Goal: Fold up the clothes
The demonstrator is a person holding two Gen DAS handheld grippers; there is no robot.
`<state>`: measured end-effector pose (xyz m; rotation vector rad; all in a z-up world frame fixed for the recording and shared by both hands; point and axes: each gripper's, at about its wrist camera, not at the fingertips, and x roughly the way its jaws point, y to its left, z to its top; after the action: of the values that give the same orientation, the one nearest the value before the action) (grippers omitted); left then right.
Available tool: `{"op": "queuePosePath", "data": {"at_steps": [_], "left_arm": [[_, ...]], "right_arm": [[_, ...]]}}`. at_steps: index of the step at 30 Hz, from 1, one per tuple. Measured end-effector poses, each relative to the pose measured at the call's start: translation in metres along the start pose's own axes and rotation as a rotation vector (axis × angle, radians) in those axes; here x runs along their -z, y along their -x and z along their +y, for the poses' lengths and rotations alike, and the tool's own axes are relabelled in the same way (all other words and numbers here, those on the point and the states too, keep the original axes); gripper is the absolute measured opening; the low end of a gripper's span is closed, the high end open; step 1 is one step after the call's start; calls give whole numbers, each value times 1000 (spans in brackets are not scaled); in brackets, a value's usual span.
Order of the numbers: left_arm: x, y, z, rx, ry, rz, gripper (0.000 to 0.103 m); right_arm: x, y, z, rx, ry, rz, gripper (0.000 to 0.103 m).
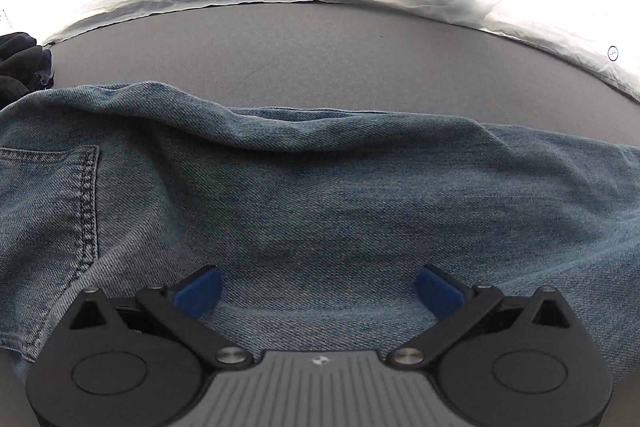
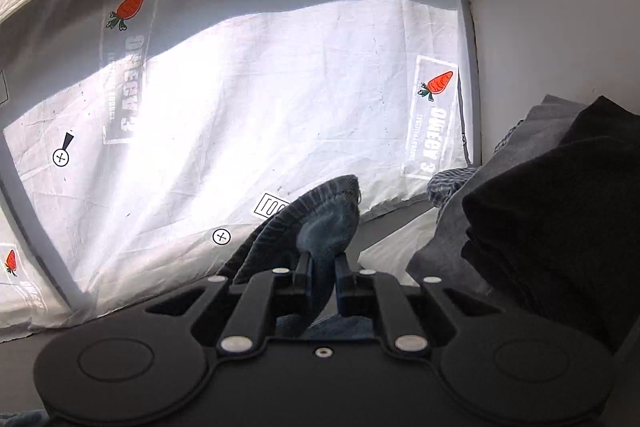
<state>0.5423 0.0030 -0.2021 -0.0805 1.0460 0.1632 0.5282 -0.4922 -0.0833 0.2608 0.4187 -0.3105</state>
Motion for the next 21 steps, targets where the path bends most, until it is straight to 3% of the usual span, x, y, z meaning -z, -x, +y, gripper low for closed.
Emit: {"op": "queuePosePath", "data": {"at_steps": [2,5,7,10,14,19,21], "left_arm": [[1,1,-1,-1,0,-5,103],[3,2,0,-1,-3,-12,103],[3,2,0,0,-6,-11,103],[2,1,0,0,-4,-13,103],[3,2,-1,-3,3,-10,103],[5,19,8,36,60,8,102],[13,35,18,79,126,-7,102]], "right_arm": [[13,-16,2,69,26,56,11],[49,-56,-21,159,-59,279,12],[70,-64,-40,204,-134,380,12],[80,-42,-49,200,-183,352,17],[92,-21,-55,144,-318,360,22],[122,-3,-46,-20,-449,415,24],[134,3,-45,-97,-581,433,24]]}}
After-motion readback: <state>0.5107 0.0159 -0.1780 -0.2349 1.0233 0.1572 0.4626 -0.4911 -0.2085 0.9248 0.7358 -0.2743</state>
